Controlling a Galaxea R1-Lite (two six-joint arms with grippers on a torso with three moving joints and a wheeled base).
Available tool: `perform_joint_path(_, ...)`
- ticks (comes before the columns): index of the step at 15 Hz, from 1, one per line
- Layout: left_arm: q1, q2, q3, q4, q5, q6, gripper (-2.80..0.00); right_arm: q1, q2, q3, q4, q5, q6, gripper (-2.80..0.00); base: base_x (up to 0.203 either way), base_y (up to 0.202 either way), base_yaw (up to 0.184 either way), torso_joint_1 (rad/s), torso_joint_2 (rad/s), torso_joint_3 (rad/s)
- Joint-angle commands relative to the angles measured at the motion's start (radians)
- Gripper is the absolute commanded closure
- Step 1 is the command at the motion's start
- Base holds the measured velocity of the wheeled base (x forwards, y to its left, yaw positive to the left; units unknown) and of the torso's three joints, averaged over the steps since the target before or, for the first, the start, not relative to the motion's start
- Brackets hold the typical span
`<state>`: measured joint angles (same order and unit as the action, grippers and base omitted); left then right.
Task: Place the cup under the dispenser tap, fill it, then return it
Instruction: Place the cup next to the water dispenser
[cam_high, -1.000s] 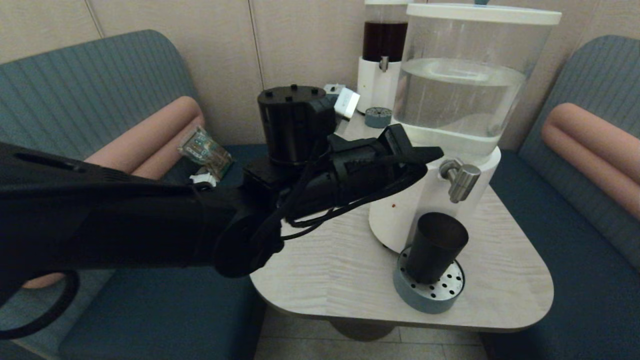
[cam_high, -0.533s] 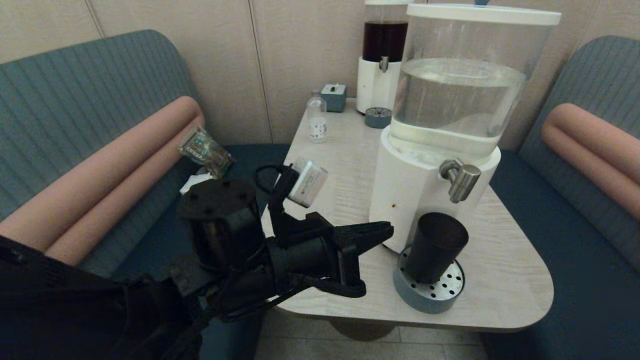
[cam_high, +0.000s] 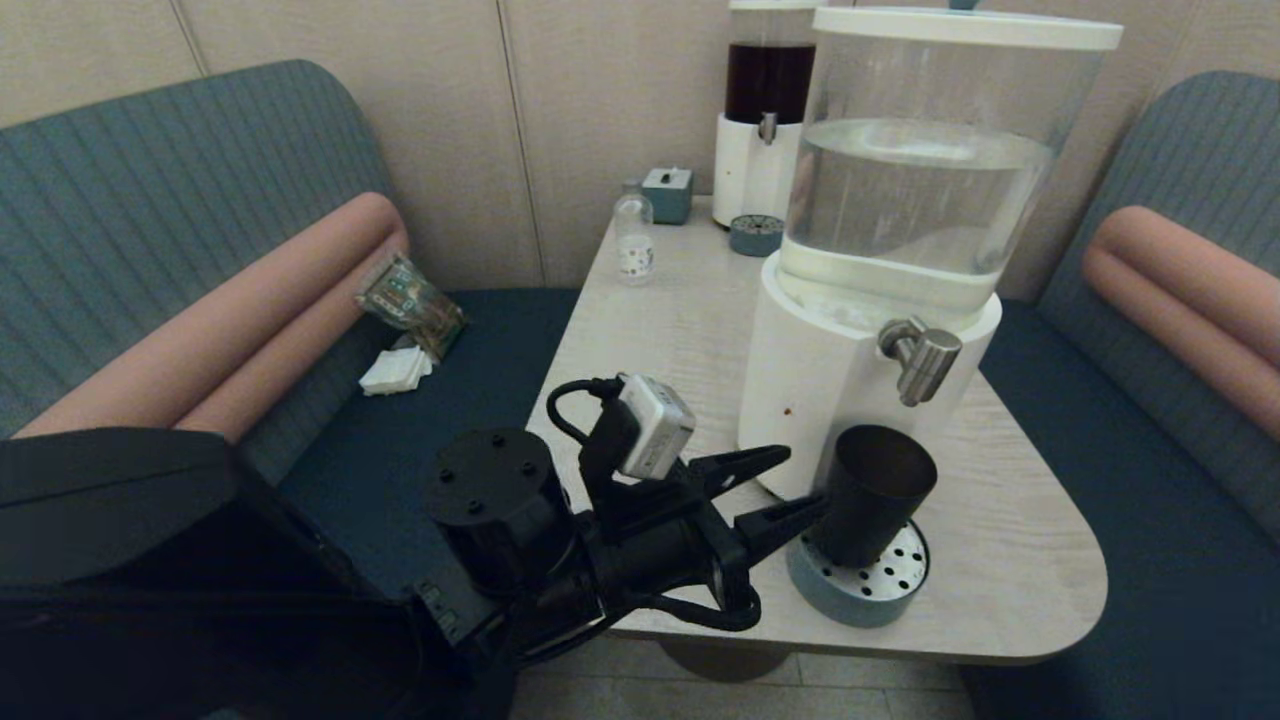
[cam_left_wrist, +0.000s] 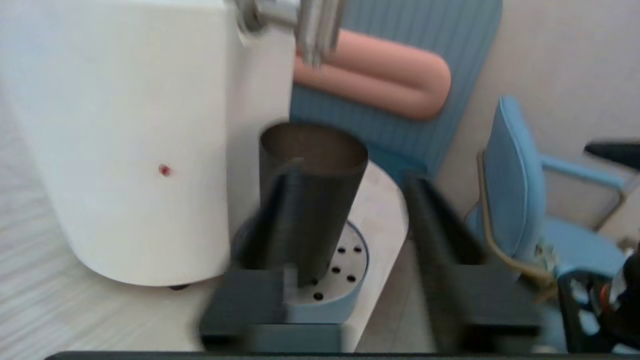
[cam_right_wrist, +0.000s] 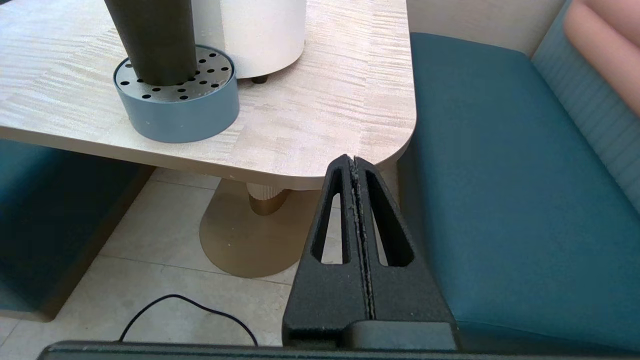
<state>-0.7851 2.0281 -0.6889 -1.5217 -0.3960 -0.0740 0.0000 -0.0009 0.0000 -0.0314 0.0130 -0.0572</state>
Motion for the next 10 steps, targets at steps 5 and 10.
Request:
perform_joint_path(5, -0.014, 0.184, -0.159, -0.008, -0.012, 0.022, -2.80, 0.000, 0.001, 0.015, -0.001, 0.001, -0.001, 0.00, 0.000, 0.000, 0.000, 0.000, 0.00, 0.000)
perform_joint_path(10, -0.009, 0.279, -0.247, -0.008, -0.012, 0.026, -2.80, 0.000, 0.001, 0.015, -0.001, 0.001, -0.001, 0.00, 0.000, 0.000, 0.000, 0.000, 0.00, 0.000)
